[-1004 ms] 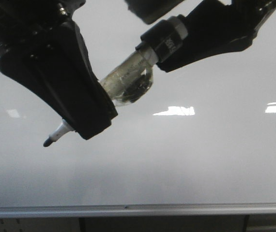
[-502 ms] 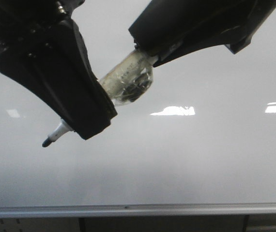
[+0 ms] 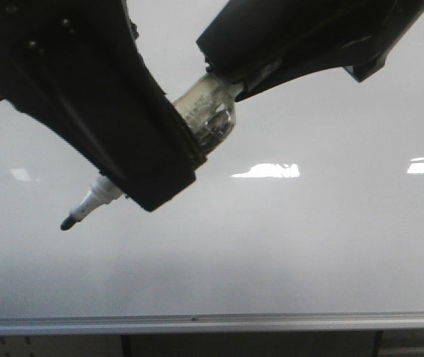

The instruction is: Write number 0 on whiteboard

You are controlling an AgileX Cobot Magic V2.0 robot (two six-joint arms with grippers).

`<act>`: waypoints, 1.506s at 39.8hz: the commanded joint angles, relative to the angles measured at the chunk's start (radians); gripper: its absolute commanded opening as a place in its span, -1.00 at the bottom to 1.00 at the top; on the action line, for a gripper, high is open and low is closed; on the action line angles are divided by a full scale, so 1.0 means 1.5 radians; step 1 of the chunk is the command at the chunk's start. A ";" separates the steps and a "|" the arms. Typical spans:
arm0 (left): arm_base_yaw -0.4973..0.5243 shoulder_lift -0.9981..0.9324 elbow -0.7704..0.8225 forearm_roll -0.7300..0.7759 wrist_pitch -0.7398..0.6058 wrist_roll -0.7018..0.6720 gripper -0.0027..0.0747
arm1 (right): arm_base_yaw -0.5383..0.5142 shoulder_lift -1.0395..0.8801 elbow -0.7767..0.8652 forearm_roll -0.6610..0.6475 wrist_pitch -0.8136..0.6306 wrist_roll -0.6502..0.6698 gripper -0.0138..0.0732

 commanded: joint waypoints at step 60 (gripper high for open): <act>-0.004 -0.028 -0.020 -0.041 0.009 -0.001 -0.98 | -0.092 0.127 -0.584 -0.660 0.043 0.467 -0.83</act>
